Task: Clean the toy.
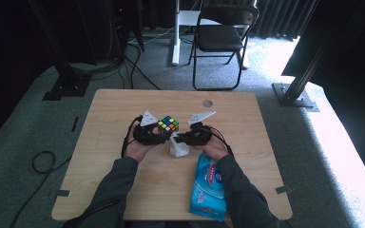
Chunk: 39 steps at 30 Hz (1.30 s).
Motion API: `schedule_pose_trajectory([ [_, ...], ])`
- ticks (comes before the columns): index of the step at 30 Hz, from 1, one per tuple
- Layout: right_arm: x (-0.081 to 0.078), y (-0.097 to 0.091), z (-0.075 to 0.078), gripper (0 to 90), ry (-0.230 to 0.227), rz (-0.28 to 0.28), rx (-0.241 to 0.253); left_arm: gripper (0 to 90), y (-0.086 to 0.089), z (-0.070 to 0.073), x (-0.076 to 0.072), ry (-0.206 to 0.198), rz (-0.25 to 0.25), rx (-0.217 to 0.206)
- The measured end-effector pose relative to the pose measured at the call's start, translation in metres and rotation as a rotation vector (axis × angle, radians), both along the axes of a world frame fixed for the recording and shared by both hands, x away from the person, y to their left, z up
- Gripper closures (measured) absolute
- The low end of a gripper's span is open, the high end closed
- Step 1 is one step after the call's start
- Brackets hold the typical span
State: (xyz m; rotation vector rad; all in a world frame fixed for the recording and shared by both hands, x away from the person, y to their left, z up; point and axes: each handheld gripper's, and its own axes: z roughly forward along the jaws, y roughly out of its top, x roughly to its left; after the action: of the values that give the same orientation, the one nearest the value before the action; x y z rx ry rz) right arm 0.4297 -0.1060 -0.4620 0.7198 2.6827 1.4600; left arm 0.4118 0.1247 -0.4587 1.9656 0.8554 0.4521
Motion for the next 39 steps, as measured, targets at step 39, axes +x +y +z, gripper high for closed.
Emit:
schedule_pose_trajectory([
  [39,0.000,0.001,0.003,83.4,-0.009,-0.028,0.022,34.4,0.002,0.001,0.000,0.004,0.012,-0.009],
])
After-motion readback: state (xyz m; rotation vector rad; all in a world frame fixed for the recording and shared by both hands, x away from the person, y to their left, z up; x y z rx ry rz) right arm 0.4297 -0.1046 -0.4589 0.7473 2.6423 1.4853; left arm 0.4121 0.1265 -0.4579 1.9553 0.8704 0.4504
